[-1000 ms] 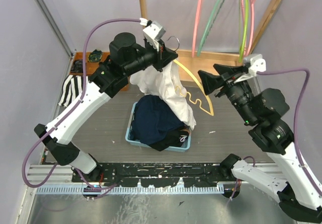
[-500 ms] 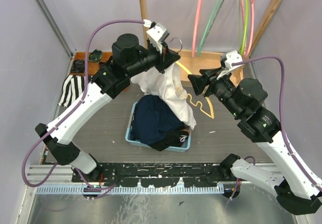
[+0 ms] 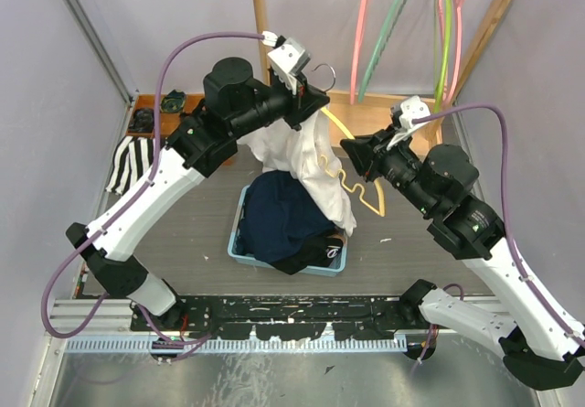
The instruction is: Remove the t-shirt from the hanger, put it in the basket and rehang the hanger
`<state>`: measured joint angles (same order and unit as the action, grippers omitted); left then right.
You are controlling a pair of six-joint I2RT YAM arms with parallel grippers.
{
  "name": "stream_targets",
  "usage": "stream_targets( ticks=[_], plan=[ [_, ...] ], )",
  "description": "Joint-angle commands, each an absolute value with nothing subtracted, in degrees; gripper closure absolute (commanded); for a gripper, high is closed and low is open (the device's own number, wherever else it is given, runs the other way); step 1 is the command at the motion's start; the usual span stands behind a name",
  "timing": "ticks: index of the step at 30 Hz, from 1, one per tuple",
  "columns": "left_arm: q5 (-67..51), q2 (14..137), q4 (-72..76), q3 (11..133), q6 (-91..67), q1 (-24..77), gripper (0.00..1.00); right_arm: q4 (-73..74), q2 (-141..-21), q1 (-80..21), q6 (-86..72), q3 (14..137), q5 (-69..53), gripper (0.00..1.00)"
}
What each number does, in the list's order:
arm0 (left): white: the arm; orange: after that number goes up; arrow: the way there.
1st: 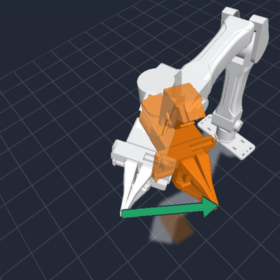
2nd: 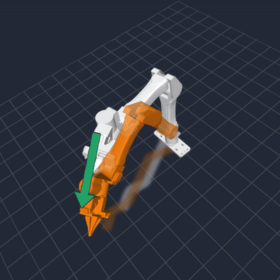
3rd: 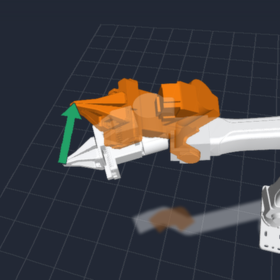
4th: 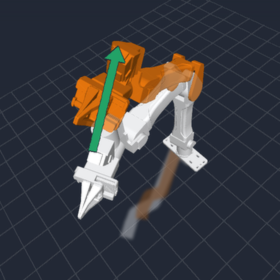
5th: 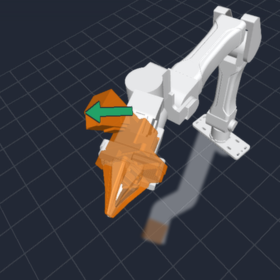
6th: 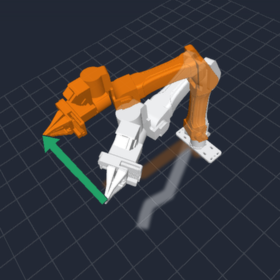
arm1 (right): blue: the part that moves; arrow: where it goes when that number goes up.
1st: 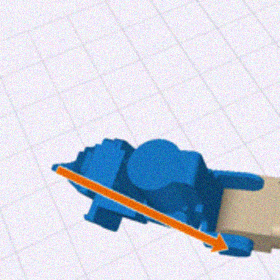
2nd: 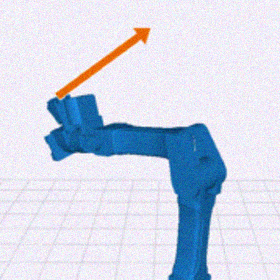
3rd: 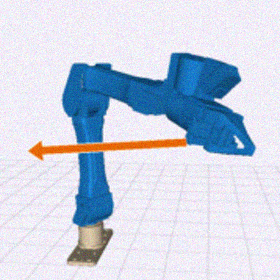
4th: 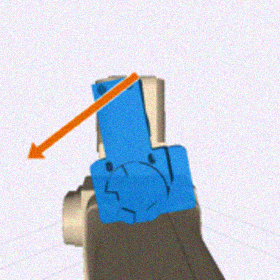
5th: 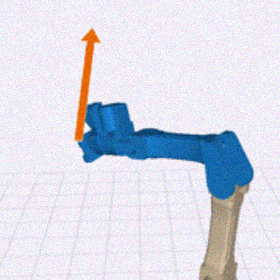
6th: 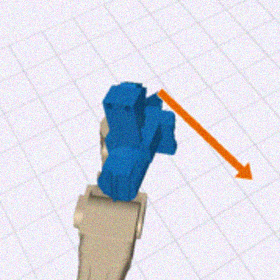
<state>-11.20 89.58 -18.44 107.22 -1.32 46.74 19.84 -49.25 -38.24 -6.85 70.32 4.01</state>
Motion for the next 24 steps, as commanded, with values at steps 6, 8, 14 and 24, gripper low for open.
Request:
stream_targets(
  ticks=[6,8,14,24],
  plan=[
    [-10.45,88.87,-15.93,108.78,-1.14,47.24,0.78,16.57,-47.64,-38.05,-7.41,69.57,6.79,0.99],
    [-9.70,88.50,-15.17,108.25,-1.14,47.22,0.63,15.84,-47.11,-38.06,-7.49,69.03,7.36,0.99],
    [-7.57,86.03,-14.30,106.37,-0.70,47.25,0.39,14.50,-45.68,-38.01,-7.45,67.98,9.51,0.99],
    [-3.51,77.47,-8.56,90.29,-3.55,47.27,0.36,9.18,-41.95,-38.06,-6.29,64.55,9.79,0.99]
  ],
)
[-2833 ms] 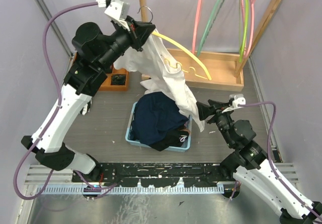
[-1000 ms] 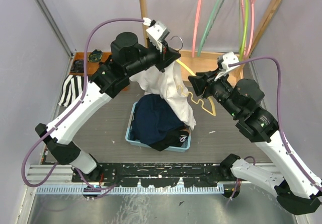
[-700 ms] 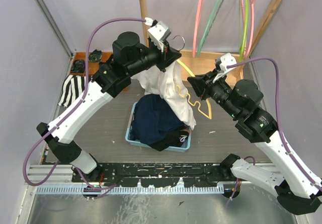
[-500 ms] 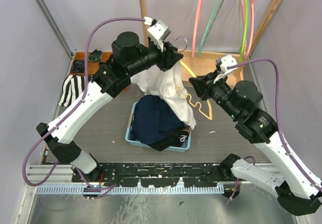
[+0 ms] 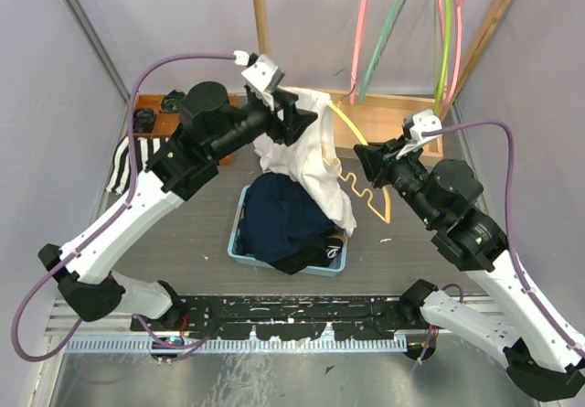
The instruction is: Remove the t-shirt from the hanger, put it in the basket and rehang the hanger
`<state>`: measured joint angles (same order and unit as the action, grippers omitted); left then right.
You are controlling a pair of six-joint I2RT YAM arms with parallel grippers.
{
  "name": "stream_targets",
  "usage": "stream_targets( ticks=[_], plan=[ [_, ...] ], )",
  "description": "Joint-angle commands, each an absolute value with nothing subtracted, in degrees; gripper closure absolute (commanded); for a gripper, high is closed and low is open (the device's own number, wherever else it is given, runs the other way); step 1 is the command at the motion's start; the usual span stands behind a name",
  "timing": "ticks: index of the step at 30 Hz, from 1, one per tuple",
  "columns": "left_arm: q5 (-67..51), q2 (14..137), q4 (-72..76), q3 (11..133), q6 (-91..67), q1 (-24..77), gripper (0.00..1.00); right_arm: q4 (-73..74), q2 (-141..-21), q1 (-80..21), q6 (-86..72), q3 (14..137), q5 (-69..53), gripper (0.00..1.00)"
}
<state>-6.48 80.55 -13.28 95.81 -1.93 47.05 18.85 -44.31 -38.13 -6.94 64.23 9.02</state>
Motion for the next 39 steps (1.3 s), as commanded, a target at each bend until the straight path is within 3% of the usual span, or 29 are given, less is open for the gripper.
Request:
stream_targets(
  ticks=[1,16,18,22,23,30,39],
  plan=[
    [-3.23,77.06,-7.86,88.88,-4.05,47.24,0.36,8.56,-41.62,-38.02,-6.17,64.36,9.71,0.99],
    [-2.62,82.00,-4.14,86.75,-7.62,47.28,0.38,8.07,-40.04,-38.02,-5.84,64.99,7.74,0.99],
    [-2.56,82.88,-4.13,87.81,-7.74,47.24,0.49,8.09,-39.91,-38.00,-5.90,64.95,7.65,0.99],
    [-1.71,83.90,-4.62,89.69,-8.05,47.20,0.98,8.40,-39.58,-38.09,-5.97,64.95,7.88,0.99],
    [-1.18,83.86,-4.83,90.07,-7.92,47.22,1.00,8.57,-39.43,-38.02,-5.91,64.91,8.11,0.99],
    [11.54,80.84,-5.62,91.98,-2.68,47.23,1.00,10.85,-36.14,-38.05,-5.33,64.55,9.49,0.99],
    [18.78,88.30,-12.11,107.41,5.63,45.70,1.00,16.08,-26.60,-38.05,-3.16,64.26,10.01,0.99]
  ],
)
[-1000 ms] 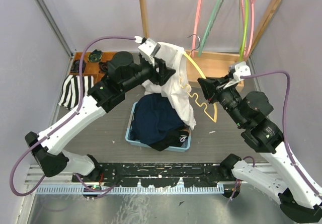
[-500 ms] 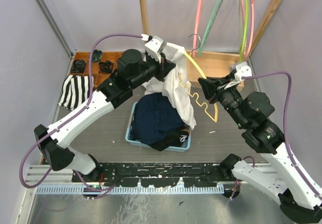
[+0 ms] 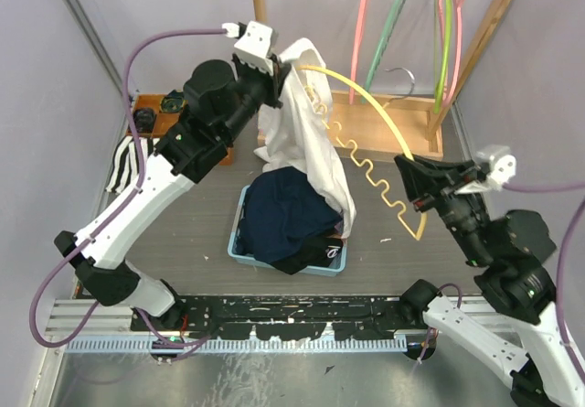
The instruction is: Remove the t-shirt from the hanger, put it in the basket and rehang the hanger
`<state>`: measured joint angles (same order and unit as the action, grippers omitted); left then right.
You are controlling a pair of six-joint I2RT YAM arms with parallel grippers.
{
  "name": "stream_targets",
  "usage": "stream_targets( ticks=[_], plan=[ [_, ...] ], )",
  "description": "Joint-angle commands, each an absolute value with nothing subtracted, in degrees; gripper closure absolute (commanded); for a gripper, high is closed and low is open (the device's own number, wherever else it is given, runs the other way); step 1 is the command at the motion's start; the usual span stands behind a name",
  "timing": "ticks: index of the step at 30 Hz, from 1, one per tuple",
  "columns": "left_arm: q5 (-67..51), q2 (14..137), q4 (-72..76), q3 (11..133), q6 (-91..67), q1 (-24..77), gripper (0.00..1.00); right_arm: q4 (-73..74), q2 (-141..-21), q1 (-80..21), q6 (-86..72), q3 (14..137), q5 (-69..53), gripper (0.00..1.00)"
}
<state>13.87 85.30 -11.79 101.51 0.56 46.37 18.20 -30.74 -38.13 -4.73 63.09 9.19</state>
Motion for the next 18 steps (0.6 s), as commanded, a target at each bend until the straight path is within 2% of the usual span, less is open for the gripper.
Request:
stream_targets(
  ticks=[1,11,18],
  plan=[
    [19.31,89.39,-12.24,108.82,6.46,45.65,1.00,16.57,-25.57,-38.04,-3.04,64.37,10.35,0.99],
    [17.61,94.53,-15.62,118.63,7.22,45.20,1.00,16.79,-16.69,-38.04,-1.64,64.55,20.78,0.99],
    [7.77,91.09,-16.43,121.50,3.90,45.26,1.00,16.79,-16.63,-38.04,-1.94,63.55,23.63,0.99]
  ],
)
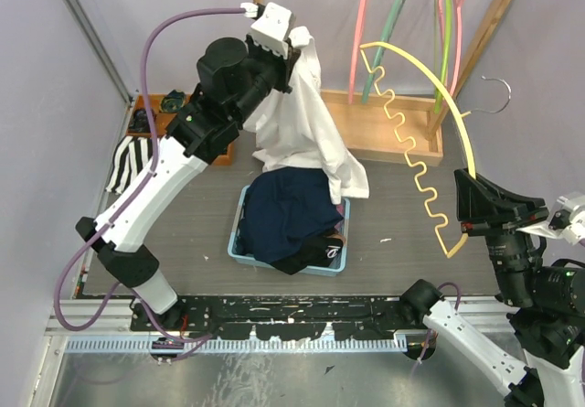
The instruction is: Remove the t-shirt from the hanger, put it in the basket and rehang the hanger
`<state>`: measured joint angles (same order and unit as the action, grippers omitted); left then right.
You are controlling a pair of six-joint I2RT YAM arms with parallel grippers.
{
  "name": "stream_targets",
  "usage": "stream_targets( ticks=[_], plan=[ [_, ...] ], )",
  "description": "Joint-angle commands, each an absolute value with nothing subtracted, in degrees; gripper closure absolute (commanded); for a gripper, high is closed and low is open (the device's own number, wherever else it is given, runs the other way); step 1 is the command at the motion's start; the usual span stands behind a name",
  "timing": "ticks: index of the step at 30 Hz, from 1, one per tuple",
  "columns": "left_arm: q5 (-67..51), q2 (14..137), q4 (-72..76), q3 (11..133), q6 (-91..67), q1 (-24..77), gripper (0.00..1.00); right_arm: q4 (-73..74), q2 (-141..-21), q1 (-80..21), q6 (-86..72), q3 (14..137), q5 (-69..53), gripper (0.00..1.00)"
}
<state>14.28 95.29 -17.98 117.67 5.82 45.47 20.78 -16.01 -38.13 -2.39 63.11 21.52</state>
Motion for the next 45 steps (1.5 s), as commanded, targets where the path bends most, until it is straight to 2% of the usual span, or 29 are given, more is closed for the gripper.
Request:
stream_targets(
  ticks=[1,10,16,28,34,45],
  plan=[
    [6.28,90.27,-16.40,121.86,3.16,45.33,1.00,16.68,-16.81,-38.01,-2.01,63.22,23.56,0.99],
    [-4.85,82.56,-11.49,124.55,-3.36,45.34,1.00,14.99,-19.00,-38.02,-2.67,60.35,22.99,0.99],
    [-8.79,84.24,-13.62,133.61,-7.13,45.34,1.00,14.50,-20.27,-38.02,-4.05,59.28,22.27,0.99],
    [-12.63,85.83,-11.25,137.89,-15.11,45.84,1.00,14.67,-18.47,-37.97,-6.26,58.05,20.80,0.99],
    [-12.77,85.74,-10.54,132.53,-17.40,47.45,1.00,14.85,-18.03,-38.11,-6.81,57.73,20.52,0.99],
    [-9.08,79.52,-4.96,111.50,-18.74,54.67,1.00,13.93,-18.17,-38.06,-6.88,56.67,20.64,0.99]
  ],
)
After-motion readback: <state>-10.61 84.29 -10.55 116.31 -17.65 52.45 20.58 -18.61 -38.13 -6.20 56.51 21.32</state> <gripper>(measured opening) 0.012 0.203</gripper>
